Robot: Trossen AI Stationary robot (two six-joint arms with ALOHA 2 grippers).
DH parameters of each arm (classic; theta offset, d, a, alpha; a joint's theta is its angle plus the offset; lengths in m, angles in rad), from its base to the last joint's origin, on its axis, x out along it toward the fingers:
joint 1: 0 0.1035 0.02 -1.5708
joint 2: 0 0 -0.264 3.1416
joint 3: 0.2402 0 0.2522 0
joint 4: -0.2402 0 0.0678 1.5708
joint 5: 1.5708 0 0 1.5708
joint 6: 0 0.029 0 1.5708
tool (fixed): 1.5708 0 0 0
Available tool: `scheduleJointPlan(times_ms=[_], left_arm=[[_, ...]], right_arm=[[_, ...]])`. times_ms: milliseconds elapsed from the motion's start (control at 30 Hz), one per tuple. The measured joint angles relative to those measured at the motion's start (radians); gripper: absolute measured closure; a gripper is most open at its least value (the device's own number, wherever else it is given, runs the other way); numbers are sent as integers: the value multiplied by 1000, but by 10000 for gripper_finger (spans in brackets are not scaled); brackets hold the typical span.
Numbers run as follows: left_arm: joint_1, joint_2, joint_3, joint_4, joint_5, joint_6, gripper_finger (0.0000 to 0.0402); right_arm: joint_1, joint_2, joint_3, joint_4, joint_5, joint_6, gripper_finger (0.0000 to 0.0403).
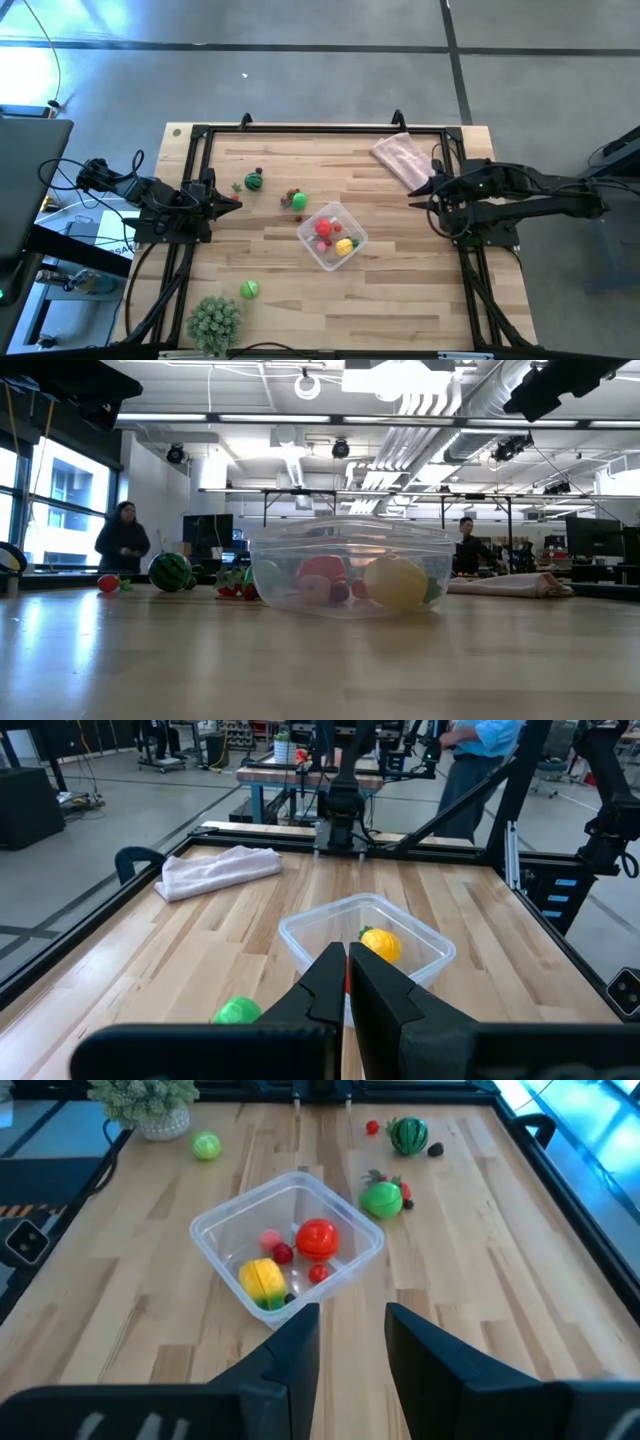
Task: Pick and placing Produce into tupperware
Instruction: Put the green watermelon into the transparent container
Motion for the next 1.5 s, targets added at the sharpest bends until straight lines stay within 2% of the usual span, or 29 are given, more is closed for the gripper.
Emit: scheduleJointPlan(times_ms=[467, 833, 900, 1067, 1167, 1333, 1500], left_arm=[[0, 0, 0, 0, 0, 0, 394], [0, 0, 0, 3, 0, -8, 394], [0, 0, 0, 16, 7, -101, 394], [0, 0, 0, 26, 62, -465, 394], [0, 0, 0, 28, 62, -597, 394], [0, 0, 0, 28, 53, -627, 394], [0, 0, 0, 26, -16, -621, 394]], right_arm=[[0, 0, 0, -24, 0, 144, 297], [0, 0, 0, -24, 0, 150, 297], [0, 0, 0, -24, 0, 148, 297], [0, 1, 0, -24, 0, 148, 297], [0, 1, 0, -24, 0, 149, 297], [0, 1, 0, -24, 0, 149, 297], [0, 1, 0, -24, 0, 148, 297]])
